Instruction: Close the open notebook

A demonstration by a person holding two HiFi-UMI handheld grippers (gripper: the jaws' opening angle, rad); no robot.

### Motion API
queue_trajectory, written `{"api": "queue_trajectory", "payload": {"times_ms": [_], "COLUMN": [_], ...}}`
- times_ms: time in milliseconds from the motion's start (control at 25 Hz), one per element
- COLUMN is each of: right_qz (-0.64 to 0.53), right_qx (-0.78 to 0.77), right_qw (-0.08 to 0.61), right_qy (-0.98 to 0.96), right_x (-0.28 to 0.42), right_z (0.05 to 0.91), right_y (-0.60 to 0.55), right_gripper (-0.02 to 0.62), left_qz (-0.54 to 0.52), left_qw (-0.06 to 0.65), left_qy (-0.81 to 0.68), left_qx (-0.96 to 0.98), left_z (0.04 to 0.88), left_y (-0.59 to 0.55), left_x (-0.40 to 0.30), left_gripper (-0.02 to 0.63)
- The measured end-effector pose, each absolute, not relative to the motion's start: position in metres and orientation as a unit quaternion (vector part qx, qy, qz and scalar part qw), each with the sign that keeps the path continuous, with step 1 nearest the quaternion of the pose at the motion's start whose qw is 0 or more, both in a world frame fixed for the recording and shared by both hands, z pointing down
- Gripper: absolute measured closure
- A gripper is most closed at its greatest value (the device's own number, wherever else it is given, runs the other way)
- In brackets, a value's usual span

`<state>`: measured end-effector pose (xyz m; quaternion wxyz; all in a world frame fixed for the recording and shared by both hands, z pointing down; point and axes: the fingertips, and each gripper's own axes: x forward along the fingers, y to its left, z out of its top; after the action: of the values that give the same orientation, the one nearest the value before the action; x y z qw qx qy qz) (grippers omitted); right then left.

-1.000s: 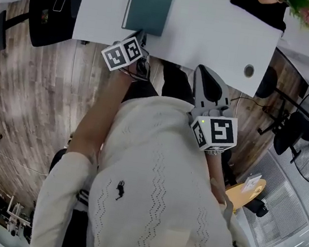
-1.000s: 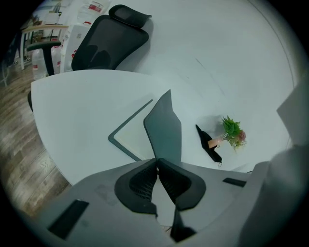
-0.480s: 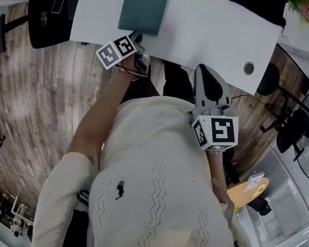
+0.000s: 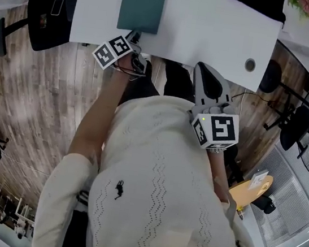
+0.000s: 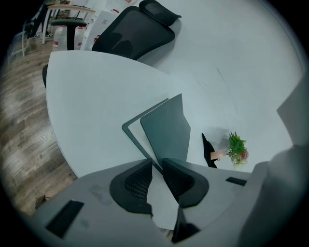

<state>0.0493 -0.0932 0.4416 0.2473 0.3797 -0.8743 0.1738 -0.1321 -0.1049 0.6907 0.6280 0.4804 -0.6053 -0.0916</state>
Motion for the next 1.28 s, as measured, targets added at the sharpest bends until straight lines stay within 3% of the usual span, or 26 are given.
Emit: {"api": "queue_trajectory", "payload": {"times_ms": [400, 640, 1080, 1280], "right_qz": [0.174, 0.172, 0.166, 0.160], "right_qx": [0.381, 0.380, 0.390, 0.397], "right_qw": [0.237, 0.228, 0.213, 0.206], "right_qy": [-0.877, -0.880, -0.880, -0.880], "right_x": [0.041, 0.031, 0.027, 0.026], "right_z": [0.440, 0.439, 0.433, 0.429], "right_y": [-0.090, -0.088, -0.081, -0.080], "right_gripper": [0.594, 0.594, 0.594, 0.594], "left_qz": [-0.038, 0.025, 0.063, 0.053], "left_qw": [0.575, 0.456, 0.289, 0.143], "left_qy": [-0.600, -0.594, -0.552, -0.499], "left_qx": [0.555, 0.663, 0.780, 0.853], "left_z": [0.659, 0.605, 0.512, 0.446], "left_y": [-0.097, -0.099, -0.103, -0.096], "left_x": [-0.137, -0.133, -0.103, -0.075], "left_gripper": [0.502, 0.580, 0.594, 0.592]}}
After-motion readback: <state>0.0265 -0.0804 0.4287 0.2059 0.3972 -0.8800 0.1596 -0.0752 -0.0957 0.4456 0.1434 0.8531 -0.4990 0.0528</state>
